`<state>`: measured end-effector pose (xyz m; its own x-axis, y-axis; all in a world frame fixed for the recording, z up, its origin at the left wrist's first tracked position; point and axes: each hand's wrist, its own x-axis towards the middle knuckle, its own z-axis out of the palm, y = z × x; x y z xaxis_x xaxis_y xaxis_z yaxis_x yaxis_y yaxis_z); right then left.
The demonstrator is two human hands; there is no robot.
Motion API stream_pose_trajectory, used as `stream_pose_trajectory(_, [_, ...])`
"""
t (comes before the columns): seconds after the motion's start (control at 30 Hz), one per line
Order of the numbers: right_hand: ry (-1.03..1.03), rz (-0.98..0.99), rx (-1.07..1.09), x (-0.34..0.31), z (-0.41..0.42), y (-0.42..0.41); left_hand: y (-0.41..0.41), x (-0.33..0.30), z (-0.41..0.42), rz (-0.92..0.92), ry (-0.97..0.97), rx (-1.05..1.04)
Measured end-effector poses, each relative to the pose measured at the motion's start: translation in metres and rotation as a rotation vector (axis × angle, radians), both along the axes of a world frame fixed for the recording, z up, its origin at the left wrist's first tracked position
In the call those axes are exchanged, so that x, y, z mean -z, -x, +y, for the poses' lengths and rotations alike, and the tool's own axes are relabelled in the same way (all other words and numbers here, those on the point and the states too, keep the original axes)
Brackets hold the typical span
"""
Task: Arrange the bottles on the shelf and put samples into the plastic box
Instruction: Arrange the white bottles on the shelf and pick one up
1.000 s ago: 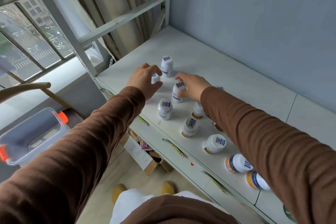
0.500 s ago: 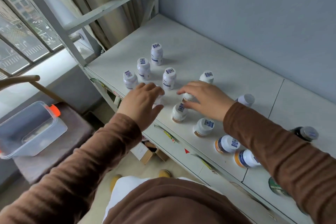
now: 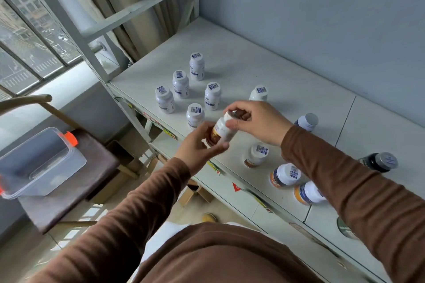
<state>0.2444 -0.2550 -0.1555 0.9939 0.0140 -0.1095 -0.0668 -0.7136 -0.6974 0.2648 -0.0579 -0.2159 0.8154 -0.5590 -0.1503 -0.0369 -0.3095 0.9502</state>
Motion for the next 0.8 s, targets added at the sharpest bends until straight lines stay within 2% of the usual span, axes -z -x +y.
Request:
stream_pose_trajectory(0.1, [-0.047,-0.077,0.202,-0.016,0.006,0.0,0.002,-0.016,-0.004,0.48,0.416,0.013])
stream_pose_trajectory(0.17, [-0.093,-0.103,0.238,-0.027,0.013,-0.001,0.004,-0.027,-0.006,0.82,0.595,0.036])
stream_pose_trajectory(0.2, [-0.149,-0.099,0.233,-0.031,0.016,-0.001,0.006,-0.031,-0.007,0.934,0.649,0.056])
stream_pose_trajectory(0.27, [-0.209,-0.104,0.215,-0.036,0.023,-0.001,0.006,-0.032,-0.009,1.021,0.709,0.081])
stream_pose_trajectory(0.37, [-0.211,-0.128,0.214,-0.037,0.027,0.0,0.006,-0.032,-0.009,1.01,0.729,0.111])
stream_pose_trajectory(0.43, [-0.178,-0.116,0.199,-0.036,0.022,0.003,0.005,-0.03,-0.007,0.925,0.701,0.128])
stream_pose_trajectory(0.5, [-0.107,-0.105,0.16,-0.034,0.015,0.007,0.003,-0.026,-0.005,0.738,0.606,0.096])
stream_pose_trajectory(0.63, [0.037,-0.1,0.047,-0.027,0.002,0.015,0.001,-0.018,-0.009,0.167,0.223,0.052])
stream_pose_trajectory(0.8, [0.236,-0.095,-0.059,-0.009,0.008,0.02,0.002,0.007,-0.013,-0.306,-0.158,0.009])
